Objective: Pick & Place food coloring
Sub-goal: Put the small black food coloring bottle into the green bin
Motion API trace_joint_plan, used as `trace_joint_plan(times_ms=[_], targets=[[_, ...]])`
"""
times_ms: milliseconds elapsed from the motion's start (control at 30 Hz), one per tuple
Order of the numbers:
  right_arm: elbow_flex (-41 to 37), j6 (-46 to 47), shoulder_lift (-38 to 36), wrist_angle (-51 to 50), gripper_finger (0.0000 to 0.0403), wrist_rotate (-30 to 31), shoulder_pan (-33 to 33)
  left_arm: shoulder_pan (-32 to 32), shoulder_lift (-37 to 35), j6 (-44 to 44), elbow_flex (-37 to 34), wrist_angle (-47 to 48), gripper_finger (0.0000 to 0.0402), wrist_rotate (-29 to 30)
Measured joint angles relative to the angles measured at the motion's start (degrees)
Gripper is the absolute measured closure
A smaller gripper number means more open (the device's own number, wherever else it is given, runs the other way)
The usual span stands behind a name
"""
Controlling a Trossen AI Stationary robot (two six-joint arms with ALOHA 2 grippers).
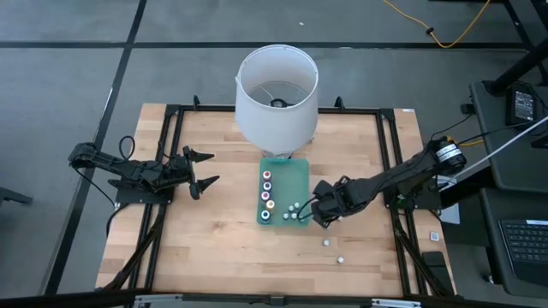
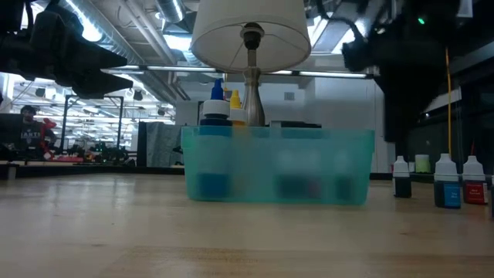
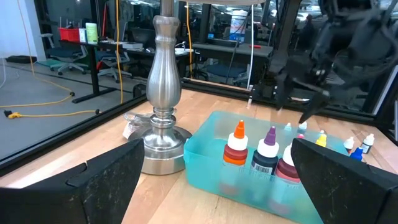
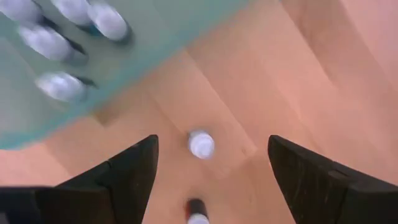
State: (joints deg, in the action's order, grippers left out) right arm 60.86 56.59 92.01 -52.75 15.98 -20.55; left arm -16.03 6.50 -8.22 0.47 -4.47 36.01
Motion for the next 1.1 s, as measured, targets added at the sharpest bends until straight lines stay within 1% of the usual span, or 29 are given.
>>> trace_joint_plan(times_ms=[67, 133, 267, 467, 733, 833, 1100], targets=[[-2.0, 0.1, 0.0, 1.5, 0.0100, -1.2, 0.0, 0.0, 0.0, 0.0, 0.0, 0.0, 0.0002, 0.0], [-3.8, -0.5, 0.0, 5.1, 0.0100, -2.1, 0.0, 0.0, 0.0, 0.0, 0.0, 0.0, 0.0002, 0.0], [-6.1, -1.5, 0.1, 9.1, 0.0100, -1.3, -0.1, 0.0, 0.0, 0.0, 0.0, 0.0, 0.0002, 0.0], [-8.8, -1.5, 0.2, 12.2, 0.0100, -1.1, 0.0, 0.0, 0.0, 0.0, 0.0, 0.0, 0.0002, 0.0], [-9.2, -2.8, 0.6, 13.3, 0.0103, -2.1, -0.1, 0.0, 0.0, 0.0, 0.0, 0.0, 0.0002, 0.0], [-9.2, -2.9, 0.6, 13.4, 0.0123, -2.6, 0.0, 0.0, 0.0, 0.0, 0.0, 0.0, 0.0002, 0.0], [-9.2, -2.8, 0.6, 13.5, 0.0209, -3.6, -0.1, 0.0, 0.0, 0.0, 0.0, 0.0, 0.0002, 0.0]])
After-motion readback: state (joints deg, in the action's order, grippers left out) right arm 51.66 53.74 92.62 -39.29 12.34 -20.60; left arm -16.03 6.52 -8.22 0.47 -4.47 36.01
